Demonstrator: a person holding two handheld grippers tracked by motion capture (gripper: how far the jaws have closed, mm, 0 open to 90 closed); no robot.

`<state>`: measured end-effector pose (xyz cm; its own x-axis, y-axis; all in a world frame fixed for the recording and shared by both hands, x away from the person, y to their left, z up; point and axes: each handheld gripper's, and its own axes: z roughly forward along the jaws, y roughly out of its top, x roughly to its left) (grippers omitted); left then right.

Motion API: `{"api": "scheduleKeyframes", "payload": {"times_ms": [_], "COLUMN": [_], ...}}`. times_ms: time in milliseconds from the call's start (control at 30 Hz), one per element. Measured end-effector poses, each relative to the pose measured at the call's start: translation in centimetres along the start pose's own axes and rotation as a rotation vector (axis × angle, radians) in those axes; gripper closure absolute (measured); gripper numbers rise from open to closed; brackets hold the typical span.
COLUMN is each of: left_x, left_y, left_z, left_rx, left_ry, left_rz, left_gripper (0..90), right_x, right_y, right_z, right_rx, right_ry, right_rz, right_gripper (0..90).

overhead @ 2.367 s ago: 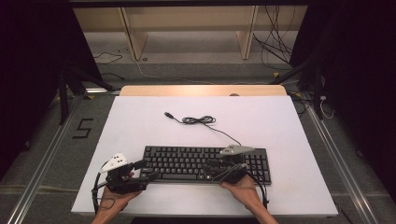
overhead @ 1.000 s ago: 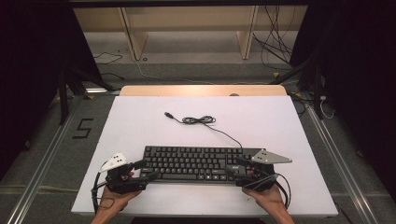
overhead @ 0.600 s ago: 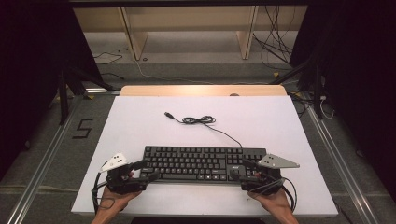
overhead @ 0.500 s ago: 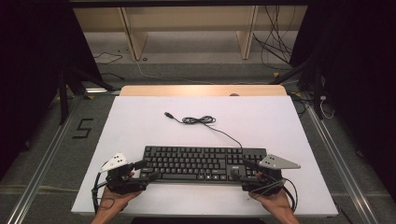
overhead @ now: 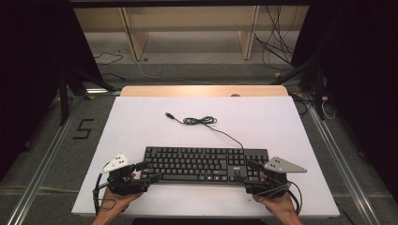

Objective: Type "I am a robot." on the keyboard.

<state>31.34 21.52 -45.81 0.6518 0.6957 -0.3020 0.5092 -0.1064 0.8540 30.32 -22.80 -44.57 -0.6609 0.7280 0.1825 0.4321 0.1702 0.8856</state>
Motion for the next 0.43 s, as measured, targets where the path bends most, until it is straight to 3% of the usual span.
{"api": "scheduleKeyframes", "payload": {"times_ms": [433], "left_x": [0.12], "left_y": [0.02], "left_z": [-0.05], "left_rx": [-0.002], "left_ry": [0.004], "left_rz": [0.003], "left_gripper": [23.2], "right_x": [0.06], "right_y": [0.04], "right_z": [0.05], "right_rx": [-0.006], "right_ry": [-0.002], "right_rz": [-0.005], "right_gripper": [28.8]}}
